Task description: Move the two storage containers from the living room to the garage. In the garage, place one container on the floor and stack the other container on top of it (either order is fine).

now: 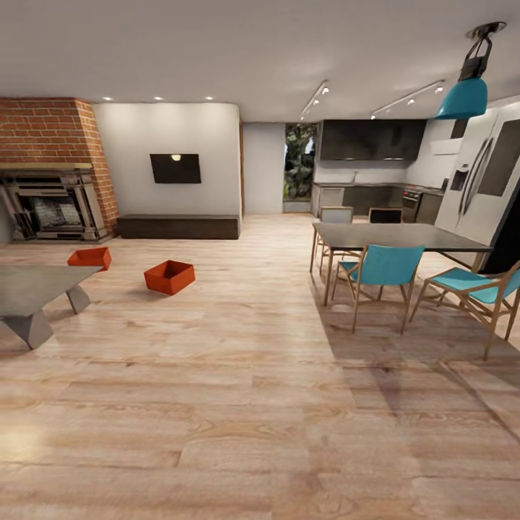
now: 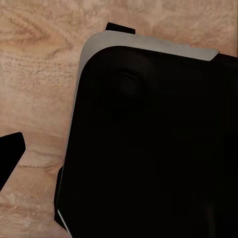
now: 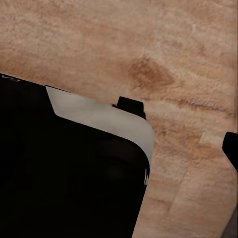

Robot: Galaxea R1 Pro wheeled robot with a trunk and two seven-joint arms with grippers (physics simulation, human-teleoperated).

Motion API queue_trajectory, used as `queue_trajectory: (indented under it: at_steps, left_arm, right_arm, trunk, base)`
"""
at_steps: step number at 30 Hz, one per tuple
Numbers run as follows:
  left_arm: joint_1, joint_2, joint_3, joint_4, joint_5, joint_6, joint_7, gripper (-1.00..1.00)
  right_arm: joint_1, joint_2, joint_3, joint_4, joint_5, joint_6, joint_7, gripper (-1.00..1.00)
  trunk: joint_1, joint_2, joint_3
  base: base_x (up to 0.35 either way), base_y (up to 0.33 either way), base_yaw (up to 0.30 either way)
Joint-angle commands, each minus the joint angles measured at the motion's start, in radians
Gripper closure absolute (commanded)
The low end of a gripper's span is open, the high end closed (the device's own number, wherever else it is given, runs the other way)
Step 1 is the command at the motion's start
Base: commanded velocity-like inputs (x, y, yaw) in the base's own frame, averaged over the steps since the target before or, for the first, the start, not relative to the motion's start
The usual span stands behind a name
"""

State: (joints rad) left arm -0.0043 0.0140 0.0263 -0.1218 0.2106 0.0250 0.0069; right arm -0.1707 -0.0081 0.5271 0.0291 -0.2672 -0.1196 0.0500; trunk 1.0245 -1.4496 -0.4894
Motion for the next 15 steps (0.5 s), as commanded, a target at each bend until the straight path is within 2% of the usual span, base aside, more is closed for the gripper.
queue_trajectory:
  at_steps: [1, 6, 15]
  left_arm:
    - [0.000, 0.000, 0.002, -0.001, 0.005, 0.003, 0.001, -1.00]
    - [0.000, 0.000, 0.003, 0.000, 0.004, 0.002, 0.001, -1.00]
    - [0.000, 0.000, 0.002, 0.001, 0.004, -0.001, 0.001, -1.00]
  right_arm:
    - [-0.001, 0.000, 0.007, 0.003, -0.010, -0.006, 0.005, -1.00]
    - [-0.001, -0.002, 0.006, 0.003, -0.010, -0.007, 0.006, -1.00]
    - [-0.001, -0.008, 0.008, 0.003, -0.011, -0.008, 0.007, -1.00]
  trunk:
    - [0.001, 0.000, -0.001]
    - [0.001, 0.000, -0.001]
    - [0.001, 0.000, -0.001]
  base:
    - [0.323, 0.000, 0.231]
    - [0.323, 0.000, 0.149]
    - [0.323, 0.000, 0.019]
